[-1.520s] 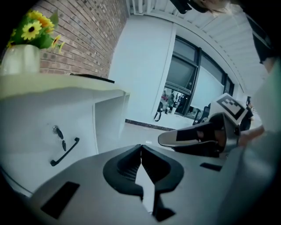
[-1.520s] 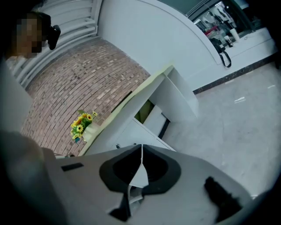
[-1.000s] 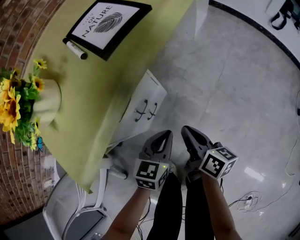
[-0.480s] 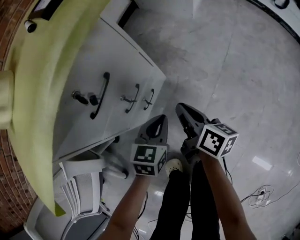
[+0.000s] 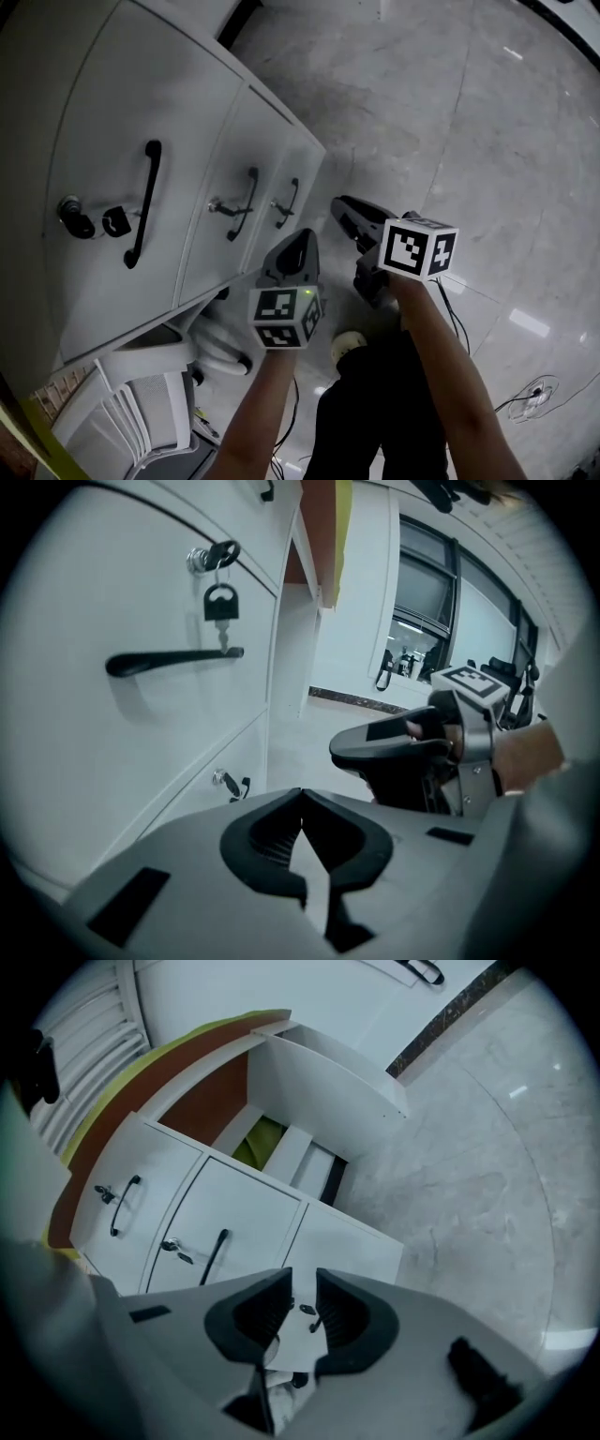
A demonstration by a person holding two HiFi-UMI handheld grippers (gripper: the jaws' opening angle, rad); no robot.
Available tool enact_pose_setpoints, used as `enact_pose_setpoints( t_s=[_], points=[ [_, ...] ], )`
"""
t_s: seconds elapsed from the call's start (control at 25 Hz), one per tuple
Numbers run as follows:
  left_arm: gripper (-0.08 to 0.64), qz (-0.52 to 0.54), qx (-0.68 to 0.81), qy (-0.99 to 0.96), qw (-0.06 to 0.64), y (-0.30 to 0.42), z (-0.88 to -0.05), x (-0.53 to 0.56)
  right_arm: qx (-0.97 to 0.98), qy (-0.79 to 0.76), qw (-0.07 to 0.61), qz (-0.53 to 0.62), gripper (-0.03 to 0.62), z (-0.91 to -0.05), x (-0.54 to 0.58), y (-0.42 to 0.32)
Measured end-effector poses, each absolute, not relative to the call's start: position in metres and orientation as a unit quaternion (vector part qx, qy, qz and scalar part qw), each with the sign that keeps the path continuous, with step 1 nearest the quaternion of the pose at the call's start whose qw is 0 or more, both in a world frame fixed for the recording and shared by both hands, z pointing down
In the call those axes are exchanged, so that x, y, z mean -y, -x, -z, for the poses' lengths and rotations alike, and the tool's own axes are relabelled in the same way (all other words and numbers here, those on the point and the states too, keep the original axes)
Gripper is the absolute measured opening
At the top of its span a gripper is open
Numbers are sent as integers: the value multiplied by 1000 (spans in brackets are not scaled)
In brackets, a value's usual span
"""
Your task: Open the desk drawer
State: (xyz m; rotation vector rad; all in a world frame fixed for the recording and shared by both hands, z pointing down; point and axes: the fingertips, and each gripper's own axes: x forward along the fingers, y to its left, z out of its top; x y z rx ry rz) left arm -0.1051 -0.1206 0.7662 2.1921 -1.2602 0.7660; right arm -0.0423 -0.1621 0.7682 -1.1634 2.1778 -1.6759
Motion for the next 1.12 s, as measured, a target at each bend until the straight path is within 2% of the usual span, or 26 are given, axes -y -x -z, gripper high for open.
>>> enact_pose_setpoints(
  t_s=[0.04, 0.08, 0.64, 0.8, 0.84, 0.88, 1.12],
  points=[
    [10, -281, 464, -802, 249, 108, -773, 122, -728, 385, 74, 562, 95, -777, 166, 47],
    [10, -282, 466, -801, 250, 111, -780, 123, -729, 381, 70, 563, 98, -784, 169, 52],
    [9, -275, 483, -789, 262, 137, -832, 121, -716, 307, 86, 620, 100, -865, 202, 136],
    [9, -273, 491, -783, 266, 141, -839, 121, -715, 293, 70, 631, 100, -876, 204, 151],
    [9, -273, 492, -782, 267, 142, -839, 121, -714, 288, 75, 634, 89, -875, 204, 153],
    [9, -274, 493, -781, 268, 144, -840, 122, -712, 285, 83, 637, 52, -874, 205, 153],
    [9, -279, 503, -772, 269, 152, -835, 122, -682, 298, 114, 658, 29, -872, 204, 151]
  ],
)
